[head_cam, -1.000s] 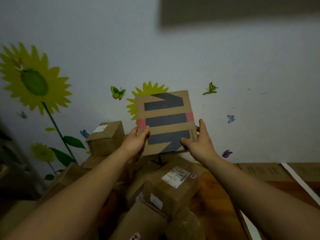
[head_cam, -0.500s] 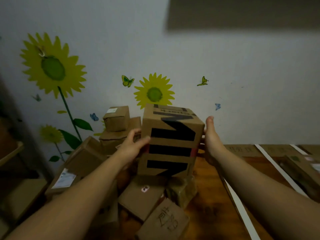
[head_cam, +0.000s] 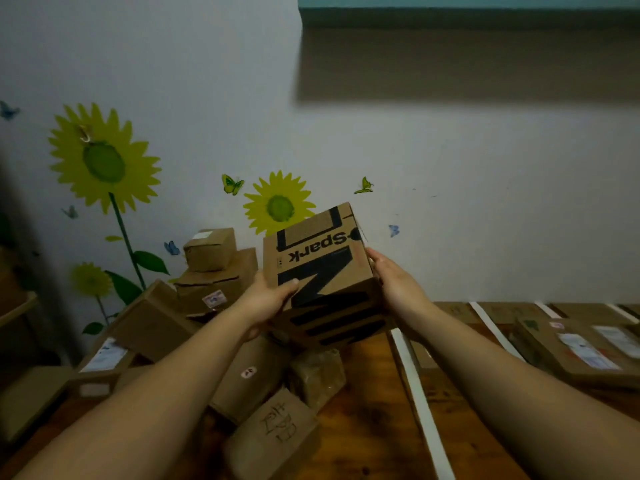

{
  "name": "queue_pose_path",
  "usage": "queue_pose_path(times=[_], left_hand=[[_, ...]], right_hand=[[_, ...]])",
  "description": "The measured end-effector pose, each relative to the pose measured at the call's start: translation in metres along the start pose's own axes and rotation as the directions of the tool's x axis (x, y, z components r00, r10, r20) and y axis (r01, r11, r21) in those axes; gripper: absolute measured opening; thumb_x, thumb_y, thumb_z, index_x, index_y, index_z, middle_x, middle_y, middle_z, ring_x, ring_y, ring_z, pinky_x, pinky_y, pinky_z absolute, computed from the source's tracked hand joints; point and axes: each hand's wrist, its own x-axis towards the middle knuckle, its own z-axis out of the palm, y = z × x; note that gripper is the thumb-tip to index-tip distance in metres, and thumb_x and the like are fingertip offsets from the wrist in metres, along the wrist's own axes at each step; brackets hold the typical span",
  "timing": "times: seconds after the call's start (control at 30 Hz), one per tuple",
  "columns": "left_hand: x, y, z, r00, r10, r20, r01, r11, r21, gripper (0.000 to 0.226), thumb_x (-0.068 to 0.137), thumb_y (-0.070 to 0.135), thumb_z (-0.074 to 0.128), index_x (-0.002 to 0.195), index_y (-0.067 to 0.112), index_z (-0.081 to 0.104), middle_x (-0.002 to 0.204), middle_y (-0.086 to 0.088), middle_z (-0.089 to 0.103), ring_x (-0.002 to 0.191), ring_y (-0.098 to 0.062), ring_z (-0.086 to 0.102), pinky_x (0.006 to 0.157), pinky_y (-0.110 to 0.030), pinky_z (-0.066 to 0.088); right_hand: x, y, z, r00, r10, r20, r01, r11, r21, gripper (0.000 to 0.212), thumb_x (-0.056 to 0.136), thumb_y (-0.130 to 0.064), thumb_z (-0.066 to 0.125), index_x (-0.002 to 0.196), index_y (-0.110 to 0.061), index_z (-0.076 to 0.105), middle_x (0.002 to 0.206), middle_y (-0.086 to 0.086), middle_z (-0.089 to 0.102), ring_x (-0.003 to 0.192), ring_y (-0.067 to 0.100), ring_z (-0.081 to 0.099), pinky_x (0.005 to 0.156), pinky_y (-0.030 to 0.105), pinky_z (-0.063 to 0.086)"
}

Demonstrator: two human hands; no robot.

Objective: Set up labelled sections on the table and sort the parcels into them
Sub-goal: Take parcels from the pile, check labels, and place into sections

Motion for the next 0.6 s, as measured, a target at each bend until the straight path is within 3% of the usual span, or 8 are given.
queue_pose_path(times=[0.07,0.1,0.17,0.33,0.43,0.47,0.57,0.6], left_hand=[[-0.008,-0.005,0.027,1.000,0.001,-0.027,-0.001,1.000,-0.031,0.067,0.084,0.027,0.068,0.139,0.026,0.028,0.122,-0.005,0.055,0.105,-0.025,0.058,0.090,-0.048,0.051],[-0.012,-0.006,0.040,0.999,-0.009,-0.042,0.006,0.999,-0.054,0.067,0.082,0.024,0.071,0.134,0.026,0.029,0.123,-0.006,0.054,0.107,-0.027,0.057,0.093,-0.050,0.049],[-0.024,-0.004,0.064,0.998,-0.007,-0.070,-0.001,0.993,-0.119,0.057,0.082,0.020,0.071,0.122,0.023,0.030,0.123,-0.010,0.053,0.105,-0.027,0.057,0.094,-0.050,0.049],[-0.046,0.002,0.103,0.991,0.038,-0.130,-0.066,0.972,-0.224,0.076,0.092,0.038,0.057,0.148,0.034,0.006,0.145,-0.005,0.039,0.114,-0.031,0.054,0.081,-0.040,0.050],[-0.053,0.004,0.106,0.991,-0.033,-0.128,0.008,0.981,-0.192,0.062,0.089,0.059,0.047,0.139,0.025,0.034,0.122,-0.011,0.062,0.084,-0.027,0.065,0.057,-0.032,0.050],[-0.055,0.005,0.107,0.993,-0.049,-0.110,0.032,0.988,-0.150,0.061,0.089,0.063,0.041,0.136,0.025,0.040,0.118,-0.012,0.064,0.083,-0.027,0.065,0.059,-0.033,0.051],[-0.059,0.006,0.112,0.994,-0.103,-0.028,0.104,0.993,0.057,0.073,0.086,0.074,0.019,0.138,0.028,0.043,0.129,-0.012,0.057,0.110,-0.033,0.057,0.087,-0.046,0.050],[-0.061,0.006,0.114,0.992,-0.127,0.011,0.125,0.989,0.084,0.079,0.085,0.076,0.012,0.138,0.027,0.044,0.130,-0.011,0.055,0.115,-0.033,0.053,0.094,-0.047,0.045]], right_hand=[[-0.012,0.006,-0.019,0.993,0.000,-0.115,0.007,0.999,0.054,0.037,0.103,-0.042,0.028,0.133,-0.032,0.048,0.127,-0.001,0.056,0.113,0.015,0.054,0.084,0.031,0.051],[-0.020,0.008,-0.030,0.985,0.024,-0.172,-0.003,0.993,0.121,0.034,0.103,-0.039,0.032,0.127,-0.027,0.052,0.114,-0.001,0.060,0.100,0.012,0.058,0.071,0.026,0.049],[-0.032,0.019,-0.053,0.965,0.032,-0.261,0.014,0.984,0.176,0.027,0.102,-0.037,0.038,0.117,-0.020,0.053,0.097,-0.004,0.058,0.086,0.009,0.057,0.062,0.023,0.043],[-0.059,0.040,-0.092,0.961,-0.026,-0.277,0.070,0.986,0.148,0.013,0.099,-0.032,0.045,0.094,-0.027,0.056,0.094,-0.005,0.059,0.087,0.010,0.057,0.064,0.022,0.044],[-0.068,0.050,-0.106,0.952,-0.071,-0.298,0.110,0.987,0.116,0.019,0.099,-0.033,0.045,0.092,-0.023,0.059,0.096,0.000,0.062,0.087,0.014,0.062,0.061,0.023,0.049],[-0.069,0.052,-0.110,0.946,-0.095,-0.311,0.129,0.988,0.089,0.019,0.099,-0.034,0.045,0.093,-0.024,0.060,0.100,0.001,0.062,0.090,0.015,0.062,0.061,0.023,0.050],[-0.073,0.047,-0.116,0.922,-0.143,-0.361,0.163,0.986,0.025,0.012,0.094,-0.029,0.054,0.103,-0.023,0.058,0.127,-0.002,0.044,0.111,0.014,0.050,0.072,0.018,0.049],[-0.075,0.045,-0.115,0.923,-0.145,-0.356,0.159,0.987,0.012,0.025,0.091,-0.025,0.059,0.115,-0.021,0.054,0.134,-0.003,0.034,0.116,0.012,0.042,0.073,0.014,0.048]])
